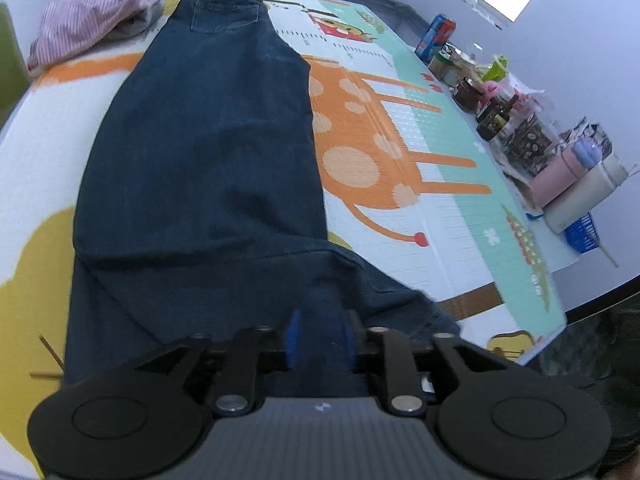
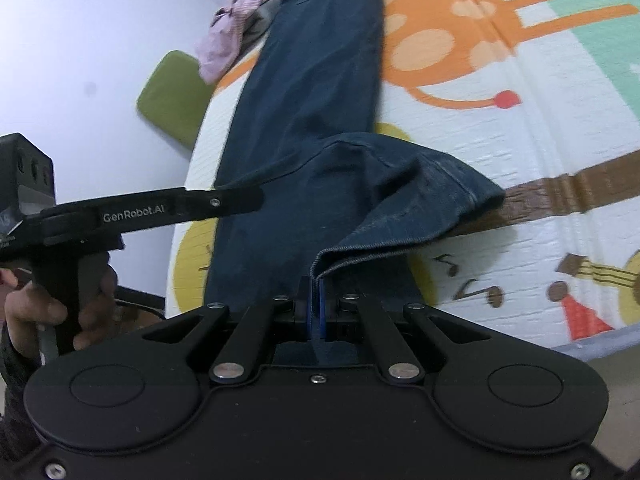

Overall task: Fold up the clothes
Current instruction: 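Lift the held hems and fold them toward the waistband with both grippers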

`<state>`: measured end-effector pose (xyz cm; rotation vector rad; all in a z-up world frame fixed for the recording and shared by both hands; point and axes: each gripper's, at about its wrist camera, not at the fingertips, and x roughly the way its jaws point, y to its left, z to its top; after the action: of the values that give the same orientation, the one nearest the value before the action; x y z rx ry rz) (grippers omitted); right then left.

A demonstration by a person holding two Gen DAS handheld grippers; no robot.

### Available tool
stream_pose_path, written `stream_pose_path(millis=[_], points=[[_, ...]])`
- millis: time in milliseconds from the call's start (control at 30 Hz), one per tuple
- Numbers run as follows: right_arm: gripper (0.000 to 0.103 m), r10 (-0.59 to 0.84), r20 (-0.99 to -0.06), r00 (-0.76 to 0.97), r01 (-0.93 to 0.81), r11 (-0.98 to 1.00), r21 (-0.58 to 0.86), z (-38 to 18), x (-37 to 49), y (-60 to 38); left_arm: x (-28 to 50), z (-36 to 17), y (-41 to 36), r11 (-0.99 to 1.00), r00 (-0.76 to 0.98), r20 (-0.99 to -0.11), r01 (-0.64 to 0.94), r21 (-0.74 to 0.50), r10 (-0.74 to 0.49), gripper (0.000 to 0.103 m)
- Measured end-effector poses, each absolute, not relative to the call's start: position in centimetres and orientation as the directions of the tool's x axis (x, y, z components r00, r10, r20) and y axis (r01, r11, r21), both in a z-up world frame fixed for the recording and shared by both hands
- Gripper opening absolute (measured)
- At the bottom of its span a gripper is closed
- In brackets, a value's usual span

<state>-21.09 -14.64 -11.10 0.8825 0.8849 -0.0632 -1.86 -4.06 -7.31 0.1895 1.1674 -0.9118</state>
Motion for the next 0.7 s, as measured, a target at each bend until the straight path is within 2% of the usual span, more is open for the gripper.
stream_pose_path(millis=[200, 367, 700], points=[[0.002, 0.328, -0.675, 0.661, 0.344, 0.668, 0.660, -11.1, -19.7, -13.1, -3.8, -6.5, -5.6, 0.579, 0.051, -0.865, 0.762, -0.290, -0.500, 0.055], [0.003, 0.362, -0.663, 0.655, 0.315, 0.667, 0.675, -11.1, -19.2, -12.0, -5.5, -7.2, -8.1, 0.509, -0.003, -0.901, 0.824, -0.247, -0.433, 0.058], [0.003, 0.333, -0.639, 0.693, 0.355, 0.614, 0.705, -11.5, -20.5, -12.5, -8.4, -9.3, -12.5, 0.349, -0.035, -0.959, 0.927, -0.136, -0.281, 0.059]])
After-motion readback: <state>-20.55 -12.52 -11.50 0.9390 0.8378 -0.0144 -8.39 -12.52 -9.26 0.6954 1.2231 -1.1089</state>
